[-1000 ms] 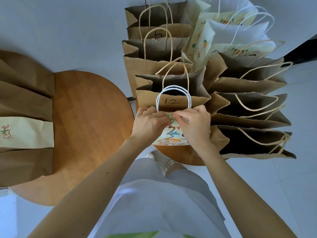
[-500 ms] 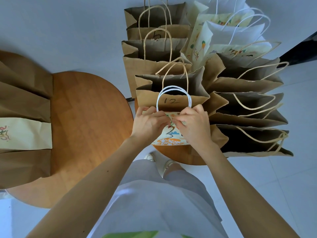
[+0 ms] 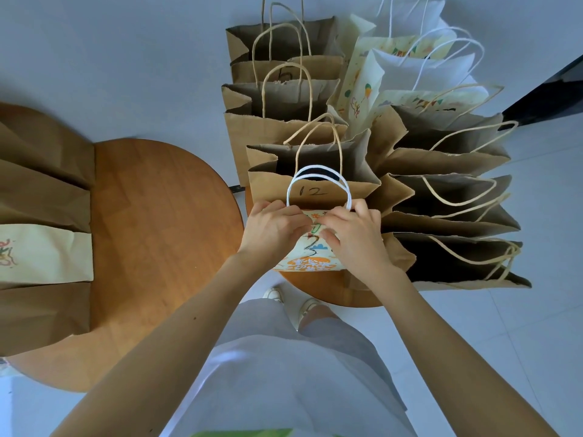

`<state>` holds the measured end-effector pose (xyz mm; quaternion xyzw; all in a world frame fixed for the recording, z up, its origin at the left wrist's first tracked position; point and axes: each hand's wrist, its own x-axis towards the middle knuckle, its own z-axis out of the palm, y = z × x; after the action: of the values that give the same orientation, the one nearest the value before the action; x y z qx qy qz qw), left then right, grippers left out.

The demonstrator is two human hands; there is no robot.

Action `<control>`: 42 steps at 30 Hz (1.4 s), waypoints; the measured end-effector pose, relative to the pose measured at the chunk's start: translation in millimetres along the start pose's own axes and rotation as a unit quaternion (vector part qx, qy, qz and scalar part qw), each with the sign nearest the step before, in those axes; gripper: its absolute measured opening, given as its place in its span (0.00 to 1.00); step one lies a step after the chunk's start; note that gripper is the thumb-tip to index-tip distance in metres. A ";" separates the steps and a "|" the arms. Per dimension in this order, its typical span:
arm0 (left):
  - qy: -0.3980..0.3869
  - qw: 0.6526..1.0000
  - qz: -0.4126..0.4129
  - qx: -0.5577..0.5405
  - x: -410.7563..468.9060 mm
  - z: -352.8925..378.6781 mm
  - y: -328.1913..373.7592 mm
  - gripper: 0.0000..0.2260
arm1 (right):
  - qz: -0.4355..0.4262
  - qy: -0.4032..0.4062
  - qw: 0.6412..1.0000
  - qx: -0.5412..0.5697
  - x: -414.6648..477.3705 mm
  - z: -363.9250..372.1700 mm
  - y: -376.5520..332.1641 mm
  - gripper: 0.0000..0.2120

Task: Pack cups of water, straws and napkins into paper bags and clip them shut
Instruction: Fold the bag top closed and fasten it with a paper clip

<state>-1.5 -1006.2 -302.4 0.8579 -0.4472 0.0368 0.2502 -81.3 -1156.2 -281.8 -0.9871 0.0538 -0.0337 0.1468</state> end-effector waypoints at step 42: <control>0.186 0.896 -0.380 0.135 -189.8 -119.7 63.2 0.01 | -0.180 0.006 0.983 0.016 -35.2 -54.6 -79.1 0.07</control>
<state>-145.3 -838.7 -227.4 0.9656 -0.0237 0.1578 0.2051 -113.1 -1092.6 -208.3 -0.9780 -0.1248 -0.0665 0.1533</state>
